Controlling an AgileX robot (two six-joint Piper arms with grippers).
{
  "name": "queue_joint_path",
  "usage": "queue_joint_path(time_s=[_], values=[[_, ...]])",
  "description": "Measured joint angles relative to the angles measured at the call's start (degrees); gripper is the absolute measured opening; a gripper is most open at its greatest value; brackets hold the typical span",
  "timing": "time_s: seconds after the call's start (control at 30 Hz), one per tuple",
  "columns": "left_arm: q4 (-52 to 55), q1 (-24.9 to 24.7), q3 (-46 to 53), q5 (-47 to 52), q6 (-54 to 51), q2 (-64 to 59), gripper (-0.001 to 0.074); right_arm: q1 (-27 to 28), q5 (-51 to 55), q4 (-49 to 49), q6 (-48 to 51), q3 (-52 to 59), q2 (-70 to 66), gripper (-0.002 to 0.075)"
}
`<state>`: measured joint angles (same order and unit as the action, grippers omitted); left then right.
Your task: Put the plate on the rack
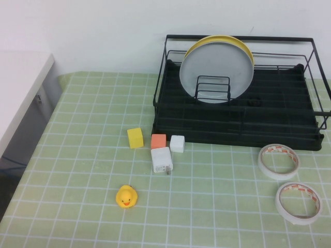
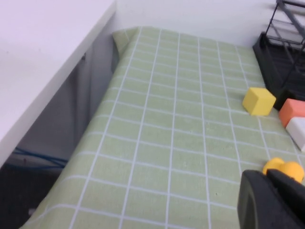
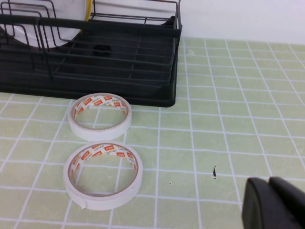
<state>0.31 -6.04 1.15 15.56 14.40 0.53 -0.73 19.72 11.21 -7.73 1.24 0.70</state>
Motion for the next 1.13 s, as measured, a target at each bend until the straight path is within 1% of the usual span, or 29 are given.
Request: queue_joint_path(time_s=[0.17, 0.47, 1.13], values=[[0.2, 0.0, -0.1, 1.8, -0.5, 0.0, -0.0001, 0.0, 0.0, 0.0, 0.11, 0.0, 0.0, 0.001], [0.39, -2.65, -0.1, 2.02, -2.51, 0.0, -0.0001, 0.0, 0.02, 0.0, 0.11, 0.0, 0.0, 0.001], [0.39, -2.65, -0.1, 2.02, -2.63, 0.0, -0.0001, 0.0, 0.24, -0.02, 0.11, -0.09, 0.0, 0.001]])
